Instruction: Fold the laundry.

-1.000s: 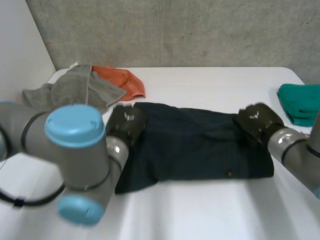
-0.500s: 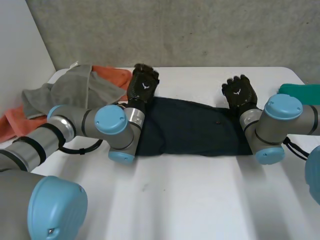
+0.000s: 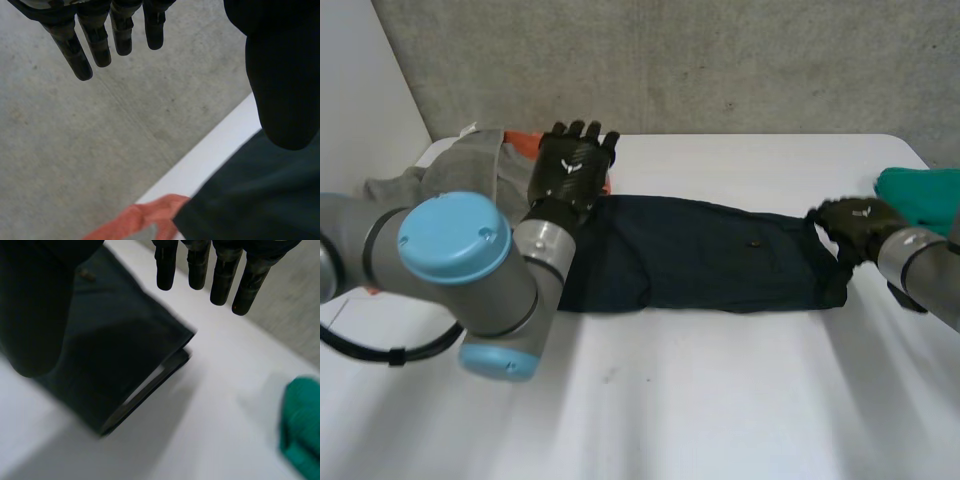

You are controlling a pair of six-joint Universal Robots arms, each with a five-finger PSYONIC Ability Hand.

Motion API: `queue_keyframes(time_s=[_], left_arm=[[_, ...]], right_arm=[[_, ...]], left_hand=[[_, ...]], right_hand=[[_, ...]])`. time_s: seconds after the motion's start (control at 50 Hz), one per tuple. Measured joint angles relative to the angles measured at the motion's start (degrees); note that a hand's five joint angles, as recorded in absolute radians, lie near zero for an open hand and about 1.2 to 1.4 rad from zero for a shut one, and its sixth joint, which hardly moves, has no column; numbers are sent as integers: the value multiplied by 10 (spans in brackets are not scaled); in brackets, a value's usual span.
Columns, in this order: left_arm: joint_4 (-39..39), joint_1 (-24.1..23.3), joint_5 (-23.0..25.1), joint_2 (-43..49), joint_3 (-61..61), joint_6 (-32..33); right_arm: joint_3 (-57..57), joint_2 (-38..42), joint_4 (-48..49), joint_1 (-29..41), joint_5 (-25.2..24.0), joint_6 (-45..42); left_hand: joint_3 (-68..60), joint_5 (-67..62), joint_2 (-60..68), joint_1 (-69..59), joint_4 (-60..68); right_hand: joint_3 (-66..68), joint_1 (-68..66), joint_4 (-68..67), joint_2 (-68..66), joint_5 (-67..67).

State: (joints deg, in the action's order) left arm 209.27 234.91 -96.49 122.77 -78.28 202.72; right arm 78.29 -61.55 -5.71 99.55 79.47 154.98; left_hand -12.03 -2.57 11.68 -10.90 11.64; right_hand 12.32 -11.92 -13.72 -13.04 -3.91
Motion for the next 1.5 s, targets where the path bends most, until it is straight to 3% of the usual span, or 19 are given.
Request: queue_keyframes(time_s=[0.16, 0.2, 0.22, 0.24, 0.3, 0.46, 0.6, 0.76, 0.86, 0.94, 0.98, 1.06, 1.14, 1.16, 1.2, 1.32, 1.38, 1.46, 1.5], left_arm=[[-7, -3, 3, -40, -80, -47], [-7, -2, 3, -38, -83, -49], [-7, -2, 3, -38, -83, -49], [-7, -2, 3, -36, -85, -48], [-7, -2, 3, -34, -87, -48], [-8, -2, 3, -44, -101, -46], [-8, 0, 3, -67, -122, -47], [-7, 0, 2, -83, -144, -48], [-7, 2, 1, -91, -150, -49], [-7, 7, -1, -103, -153, -49], [-7, 9, -1, -106, -153, -49], [-7, 16, -2, -116, -153, -50], [-7, 20, -2, -119, -149, -50], [-6, 21, -1, -120, -146, -50], [-5, 22, -1, -120, -139, -50], [-4, 22, -1, -111, -96, -50], [-7, 18, -1, -91, -54, -53], [-22, 4, 2, -53, 5, -64], [-31, -1, 4, -40, 21, -69]], right_arm=[[34, 51, 19, -30, -47, 1], [32, 70, 36, -30, -47, -2], [31, 72, 38, -30, -46, -3], [30, 79, 45, -30, -44, -5], [29, 83, 55, -31, -38, -7], [52, 26, 65, -61, -23, -56], [62, -16, 64, -90, -4, -211], [5, -19, 69, -11, 36, -312], [-27, -4, 91, 70, 9, -322], [-38, 32, 129, 170, -83, -344], [-38, 38, 132, 180, -94, -348], [-36, 85, 144, 242, -185, -383], [-35, 98, 138, 253, -210, -385], [-34, 98, 134, 253, -214, -375], [-34, 92, 129, 251, -214, -351], [-33, 25, 123, 216, -200, -157], [-36, -25, 122, 177, -181, 35], [-42, -50, 114, 131, -147, 200], [-45, -50, 108, 119, -136, 226]], left_hand=[[0, 0, 0, 0, 0], [0, 0, 0, 0, 0], [0, 0, 0, 0, 0], [0, 0, 0, 0, 0], [0, 0, 0, 0, 0], [0, 0, 0, 0, 0], [0, 0, 0, 0, 0], [0, 0, 0, 0, 0], [0, 0, 0, 0, 0], [0, 0, 0, 0, 0], [0, 0, 0, 0, 0], [0, 0, 0, 0, 0], [0, 0, 0, 0, 0], [0, 0, 0, 0, 0], [0, 0, 0, 0, 0], [0, 0, 0, 0, 0], [0, 0, 0, 0, 0], [0, 0, 0, 0, 0], [0, 0, 0, 0, 0]], right_hand=[[63, -33, -46, -54, -46], [289, -221, -273, -284, -259], [289, -221, -273, -284, -259], [447, -331, -432, -456, -402], [549, -383, -536, -538, -482], [555, -393, -544, -538, -506], [555, -416, -544, -538, -510], [555, -432, -544, -538, -512], [555, -435, -544, -538, -523], [558, -435, -545, -538, -526], [558, -435, -545, -538, -526], [555, -431, -542, -535, -523], [373, -282, -360, -346, -363], [194, -87, -154, -147, -174], [49, -10, -24, -25, -41], [-1, 2, 2, 3, 1], [-1, 2, 2, 3, 1], [-1, 2, 2, 3, 1], [-1, 2, 2, 3, 1]])
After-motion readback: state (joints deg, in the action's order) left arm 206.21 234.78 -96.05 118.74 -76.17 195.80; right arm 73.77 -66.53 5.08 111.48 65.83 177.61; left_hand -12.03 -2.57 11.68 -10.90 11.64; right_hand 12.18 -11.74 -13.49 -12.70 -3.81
